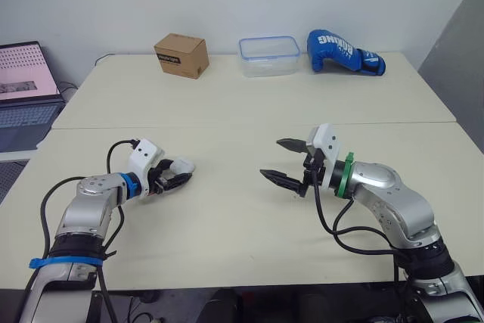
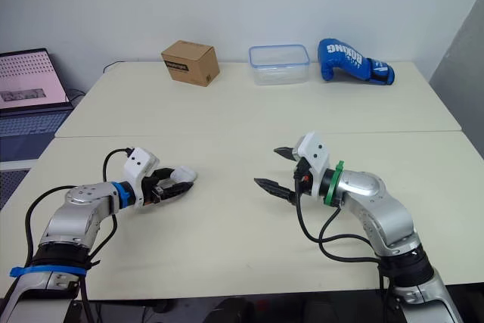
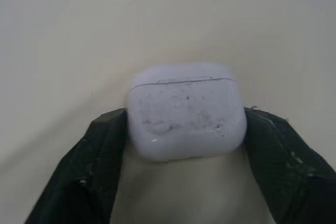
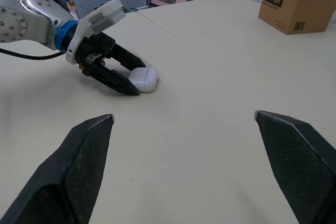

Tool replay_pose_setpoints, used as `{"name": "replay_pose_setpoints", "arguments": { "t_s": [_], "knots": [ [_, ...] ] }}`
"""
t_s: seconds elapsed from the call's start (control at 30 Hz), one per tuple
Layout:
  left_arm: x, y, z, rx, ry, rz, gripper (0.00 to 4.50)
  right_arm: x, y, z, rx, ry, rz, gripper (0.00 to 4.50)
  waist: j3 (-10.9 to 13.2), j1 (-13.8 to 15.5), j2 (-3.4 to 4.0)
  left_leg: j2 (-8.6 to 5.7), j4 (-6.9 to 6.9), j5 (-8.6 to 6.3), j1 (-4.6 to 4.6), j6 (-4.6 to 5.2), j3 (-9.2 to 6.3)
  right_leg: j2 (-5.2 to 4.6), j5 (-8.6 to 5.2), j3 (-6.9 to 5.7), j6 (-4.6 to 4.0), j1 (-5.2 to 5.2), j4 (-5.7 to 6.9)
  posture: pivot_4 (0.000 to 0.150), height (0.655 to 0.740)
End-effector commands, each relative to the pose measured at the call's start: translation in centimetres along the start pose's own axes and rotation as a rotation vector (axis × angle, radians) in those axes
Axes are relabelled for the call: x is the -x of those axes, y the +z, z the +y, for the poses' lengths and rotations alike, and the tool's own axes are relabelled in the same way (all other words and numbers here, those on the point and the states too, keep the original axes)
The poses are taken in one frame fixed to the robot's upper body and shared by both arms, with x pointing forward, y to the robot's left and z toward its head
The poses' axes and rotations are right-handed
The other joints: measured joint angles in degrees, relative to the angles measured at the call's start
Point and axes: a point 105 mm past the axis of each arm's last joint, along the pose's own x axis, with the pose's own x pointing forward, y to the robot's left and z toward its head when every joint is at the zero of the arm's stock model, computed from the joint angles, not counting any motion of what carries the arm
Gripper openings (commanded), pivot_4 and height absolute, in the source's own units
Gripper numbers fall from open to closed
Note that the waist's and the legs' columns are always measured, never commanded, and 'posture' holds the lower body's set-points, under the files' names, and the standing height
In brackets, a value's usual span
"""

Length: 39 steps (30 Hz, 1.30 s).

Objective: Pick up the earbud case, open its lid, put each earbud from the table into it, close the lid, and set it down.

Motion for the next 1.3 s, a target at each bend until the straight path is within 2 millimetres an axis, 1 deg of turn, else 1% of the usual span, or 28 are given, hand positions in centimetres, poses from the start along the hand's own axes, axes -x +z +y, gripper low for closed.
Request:
{"name": "replay_pose_setpoints", "arguments": {
  "t_s": [0.03, 0.1, 0.13, 0.2, 0.23, 0.27, 0.3, 0.33, 0.4, 0.47, 0.53, 0.63, 0.7, 0.8, 0.9, 1.13, 1.23, 1.3],
  "knots": [
    [-0.2, -0.5, -0.9, -0.007, -0.054, 0.020, 2.76, 0.7, 1.6, -0.5, 0.042, -0.029, -0.048, 4.50, 0.0, 0.0, 0.00, 0.00, 0.00, 0.00, 0.00, 0.00, 0.00, 0.00, 0.00, 0.00, 0.00, 0.00, 0.00, 0.150, 0.7400],
    [0.1, 0.0, -0.9, -0.037, -0.065, 0.008, 2.76, 0.9, 1.7, -0.7, 0.034, -0.043, -0.053, 4.50, 0.0, 0.0, 0.00, 0.00, 0.00, 0.00, 0.00, 0.00, 0.00, 0.00, 0.00, 0.00, 0.00, 0.00, 0.00, 0.150, 0.7400],
    [0.1, 0.8, -0.9, -0.065, -0.074, -0.018, 2.76, 1.0, 1.7, -1.0, 0.028, -0.054, -0.050, 4.50, 0.0, 0.0, 0.00, 0.00, 0.00, 0.00, -0.01, 0.00, 0.00, 0.00, 0.00, 0.00, 0.00, 0.00, -0.01, 0.150, 0.7400],
    [-0.1, 3.7, -1.6, -0.239, -0.107, -0.113, 2.76, 1.5, 1.4, -1.8, -0.026, -0.088, -0.024, 4.50, 0.0, 0.0, -0.02, 0.00, -0.01, 0.00, -0.01, 0.00, 0.00, 0.00, 0.00, 0.00, 0.00, -0.01, -0.02, 0.150, 0.7400],
    [-0.4, 6.3, -2.4, -0.389, -0.115, -0.217, 2.76, 1.8, 1.1, -2.3, -0.106, -0.094, -0.008, 4.50, 0.0, 0.1, -0.04, 0.01, -0.01, 0.01, -0.02, -0.02, -0.01, 0.00, 0.00, -0.02, 0.00, -0.02, -0.02, 0.150, 0.7400],
    [-0.6, 8.3, -3.0, -0.517, -0.104, -0.308, 2.76, 2.1, 1.1, -2.5, -0.183, -0.086, 0.001, 4.50, 0.0, 0.3, -0.04, 0.01, 0.00, 0.02, -0.07, -0.04, -0.04, 0.00, 0.00, -0.04, -0.01, -0.03, -0.03, 0.150, 0.7400],
    [-0.8, 9.8, -3.9, -0.652, -0.098, -0.383, 2.76, 2.3, 1.3, -2.3, -0.259, -0.047, -0.007, 4.50, 0.0, 0.7, -0.06, 0.01, 0.01, 0.05, -0.13, -0.08, -0.06, -0.02, 0.03, -0.08, -0.04, -0.04, -0.07, 0.150, 0.7400],
    [-1.0, 10.8, -5.0, -0.790, -0.109, -0.443, 2.76, 2.4, 1.7, -2.1, -0.336, 0.000, -0.022, 4.50, 0.0, 0.9, -0.06, 0.01, 0.05, 0.05, -0.19, -0.09, -0.08, -0.04, 0.07, -0.11, -0.10, -0.07, -0.12, 0.150, 0.7400],
    [-1.5, 11.4, -7.0, -1.034, -0.153, -0.527, 2.76, 2.4, 2.3, -1.8, -0.442, 0.068, -0.046, 4.50, 0.0, 1.0, -0.05, 0.00, 0.06, 0.06, -0.26, -0.10, -0.05, -0.06, 0.12, -0.09, -0.16, -0.14, -0.17, 0.150, 0.7400],
    [-1.8, 11.8, -8.4, -1.175, -0.191, -0.611, 2.76, 1.8, 2.0, -1.9, -0.461, 0.073, -0.015, 4.50, 0.0, 0.9, 0.00, 0.00, -0.01, 0.06, -0.23, -0.10, 0.02, -0.07, 0.12, -0.03, -0.17, -0.14, -0.21, 0.150, 0.7400],
    [-2.2, 12.6, -9.5, -1.259, -0.213, -0.693, 2.76, 1.0, 1.7, -1.8, -0.449, 0.075, 0.014, 4.50, 0.0, 0.7, 0.00, -0.01, -0.05, 0.05, -0.20, -0.09, 0.11, -0.07, 0.11, 0.01, -0.16, -0.16, -0.21, 0.150, 0.7400],
    [-2.7, 13.8, -10.5, -1.322, -0.226, -0.777, 2.76, -0.2, 2.8, -1.9, -0.461, 0.090, -0.041, 4.50, 0.0, 0.4, -0.03, -0.32, -0.01, 0.05, -0.37, -0.08, 0.12, -0.06, 0.11, 0.00, -0.15, -0.37, -0.11, 0.150, 0.7400],
    [-2.8, 14.3, -10.8, -1.331, -0.228, -0.819, 2.76, -0.9, 3.0, -1.6, -0.461, 0.104, -0.046, 4.50, 0.0, -0.1, -0.03, -0.31, 0.04, 0.06, -0.49, -0.08, 0.11, -0.06, 0.12, 0.03, -0.14, -0.52, -0.01, 0.150, 0.7400],
    [-2.9, 14.2, -11.2, -1.345, -0.245, -0.850, 2.76, -1.7, 2.7, -1.4, -0.457, 0.105, -0.039, 4.50, 0.0, -0.4, -0.03, -0.31, 0.04, 0.06, -0.49, -0.07, 0.10, -0.08, 0.10, 0.02, -0.12, -0.51, -0.02, 0.150, 0.7400],
    [-3.0, 14.2, -11.1, -1.335, -0.244, -0.852, 2.76, -2.2, 2.8, -1.5, -0.455, 0.098, -0.043, 4.50, 0.0, -0.6, -0.03, -0.34, 0.04, 0.06, -0.49, -0.07, 0.11, -0.07, 0.10, 0.02, -0.11, -0.51, -0.02, 0.150, 0.7400],
    [-3.0, 14.5, -11.3, -1.332, -0.245, -0.874, 2.76, -2.7, 2.6, -1.8, -0.449, 0.087, -0.039, 4.50, 0.0, -0.6, -0.03, -0.35, 0.04, 0.07, -0.51, -0.07, 0.11, -0.04, 0.10, 0.03, -0.11, -0.62, 0.07, 0.150, 0.7400],
    [-3.1, 14.5, -11.4, -1.333, -0.245, -0.876, 2.76, -2.9, 2.2, -2.0, -0.433, 0.080, -0.019, 3.90, 0.0, -0.7, -0.03, -0.35, 0.05, 0.07, -0.51, -0.07, 0.12, -0.04, 0.10, 0.04, -0.11, -0.63, 0.08, 0.150, 0.7400],
    [-3.1, 14.5, -11.4, -1.333, -0.245, -0.878, 2.76, -3.0, 2.1, -1.9, -0.423, 0.083, -0.008, 3.18, 0.0, -0.8, -0.03, -0.34, 0.03, 0.07, -0.51, -0.07, 0.12, -0.02, 0.10, 0.04, -0.11, -0.66, 0.10, 0.150, 0.7400]
  ]
}}
